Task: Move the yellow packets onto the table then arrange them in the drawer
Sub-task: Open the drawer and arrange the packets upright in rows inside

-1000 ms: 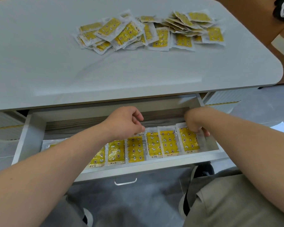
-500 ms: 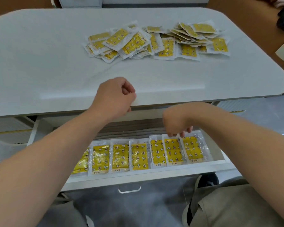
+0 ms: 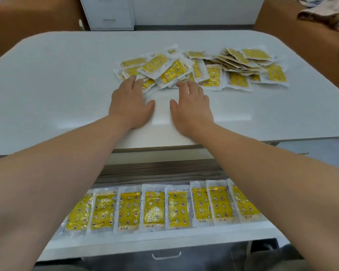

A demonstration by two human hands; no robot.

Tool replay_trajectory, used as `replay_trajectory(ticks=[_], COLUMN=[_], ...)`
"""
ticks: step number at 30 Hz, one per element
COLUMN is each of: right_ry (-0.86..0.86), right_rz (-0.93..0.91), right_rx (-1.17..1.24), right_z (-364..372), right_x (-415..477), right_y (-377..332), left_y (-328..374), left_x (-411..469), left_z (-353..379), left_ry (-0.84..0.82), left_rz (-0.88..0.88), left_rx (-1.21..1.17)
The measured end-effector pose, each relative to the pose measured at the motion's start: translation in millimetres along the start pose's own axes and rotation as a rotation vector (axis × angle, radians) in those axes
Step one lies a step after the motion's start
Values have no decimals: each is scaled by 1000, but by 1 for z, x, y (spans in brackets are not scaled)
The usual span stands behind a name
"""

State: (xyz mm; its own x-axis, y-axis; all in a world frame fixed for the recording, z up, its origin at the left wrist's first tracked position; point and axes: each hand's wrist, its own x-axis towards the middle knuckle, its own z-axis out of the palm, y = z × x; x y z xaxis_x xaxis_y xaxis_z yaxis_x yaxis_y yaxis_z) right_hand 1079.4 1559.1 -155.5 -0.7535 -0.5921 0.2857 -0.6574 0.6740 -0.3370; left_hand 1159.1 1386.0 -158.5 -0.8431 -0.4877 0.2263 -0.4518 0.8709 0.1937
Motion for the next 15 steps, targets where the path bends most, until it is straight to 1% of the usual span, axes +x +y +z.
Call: replay_trajectory(ticks=[2, 5, 7, 10, 11, 13, 15], right_ry=[-4, 9, -4, -64, -76, -48, 15], right_rz=[-13, -65, -77, -25, -3, 25, 56], right_rx=[-113, -204, -222, -178, -161, -168, -219], right_z=[11, 16, 22, 31, 33, 33, 31], right_x=[20, 48, 63, 77, 79, 79, 76], right_y=[-3, -4, -2, 4, 6, 8, 8], left_y=[-1, 0, 0, -2, -3, -4, -3], left_x=[12, 35, 51, 68, 70, 66, 55], left_z=[1, 5, 12, 20, 21, 20, 16], left_ry=[40, 52, 12, -82, -87, -35, 30], left_rz=[113, 178, 209, 227, 222, 211, 184], left_rx=[29, 41, 42, 80, 87, 114, 208])
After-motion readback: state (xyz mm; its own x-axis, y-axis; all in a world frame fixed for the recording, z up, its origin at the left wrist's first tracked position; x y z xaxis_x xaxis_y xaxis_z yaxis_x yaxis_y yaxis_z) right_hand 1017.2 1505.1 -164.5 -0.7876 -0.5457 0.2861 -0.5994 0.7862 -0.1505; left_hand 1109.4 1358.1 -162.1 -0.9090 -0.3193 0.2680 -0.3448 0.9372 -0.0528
